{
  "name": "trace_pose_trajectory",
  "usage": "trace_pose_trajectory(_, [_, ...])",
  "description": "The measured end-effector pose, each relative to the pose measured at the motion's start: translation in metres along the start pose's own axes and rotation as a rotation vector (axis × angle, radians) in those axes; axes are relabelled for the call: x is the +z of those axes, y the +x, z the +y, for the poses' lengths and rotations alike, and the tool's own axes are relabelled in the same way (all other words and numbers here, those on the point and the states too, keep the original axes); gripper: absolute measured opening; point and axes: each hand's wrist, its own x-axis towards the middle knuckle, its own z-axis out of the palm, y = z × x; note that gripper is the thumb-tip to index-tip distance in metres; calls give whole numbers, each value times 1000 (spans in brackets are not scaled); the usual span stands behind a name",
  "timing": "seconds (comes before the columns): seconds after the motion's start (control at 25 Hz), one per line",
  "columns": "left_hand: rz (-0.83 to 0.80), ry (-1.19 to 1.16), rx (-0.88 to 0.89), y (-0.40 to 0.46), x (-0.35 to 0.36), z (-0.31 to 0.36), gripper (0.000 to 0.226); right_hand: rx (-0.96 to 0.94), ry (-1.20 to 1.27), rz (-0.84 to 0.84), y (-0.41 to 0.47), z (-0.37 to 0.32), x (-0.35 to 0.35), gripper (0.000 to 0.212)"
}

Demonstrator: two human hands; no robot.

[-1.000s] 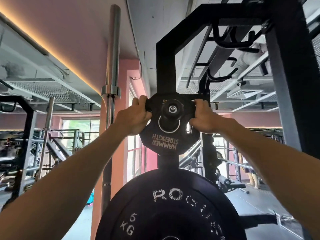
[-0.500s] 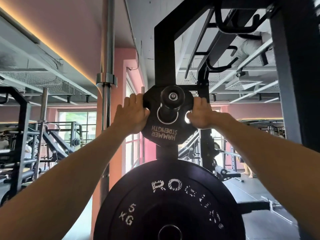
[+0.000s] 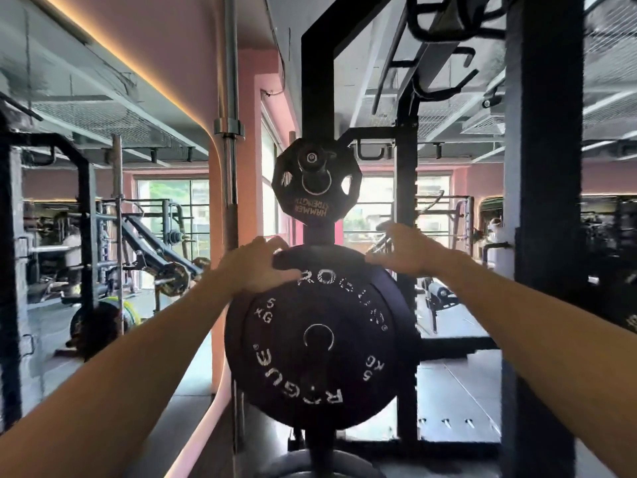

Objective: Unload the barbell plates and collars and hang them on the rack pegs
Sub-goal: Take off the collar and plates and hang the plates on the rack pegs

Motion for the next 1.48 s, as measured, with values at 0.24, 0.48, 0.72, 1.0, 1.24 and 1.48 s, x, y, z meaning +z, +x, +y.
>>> trace_pose_trajectory(0.24, [-34, -144, 1, -93, -11, 41, 83, 3, -60, -105, -95, 8, -13, 93])
trace_pose_trajectory(0.48, [-36, -217, -19, -170, -51, 92, 55, 28, -36, -134, -181, 11, -56, 94])
trace_pose_trajectory(0.72, [-39, -254, -34, -265, -82, 154, 58, 43, 2, -184, -278, 22, -98, 79])
trace_pose_trajectory(1.0, [-59, -283, -7, -344, -109, 248, 57, 114, -69, -199, -384, 59, -162, 90])
trace_pose_trajectory(1.24, [-112, -320, 66, -353, -110, 337, 60, 228, -56, -165, -453, 129, -225, 82])
trace_pose_trajectory(1.48, [-142, -336, 173, -332, -80, 460, 63, 331, -57, -141, -502, 231, -281, 80])
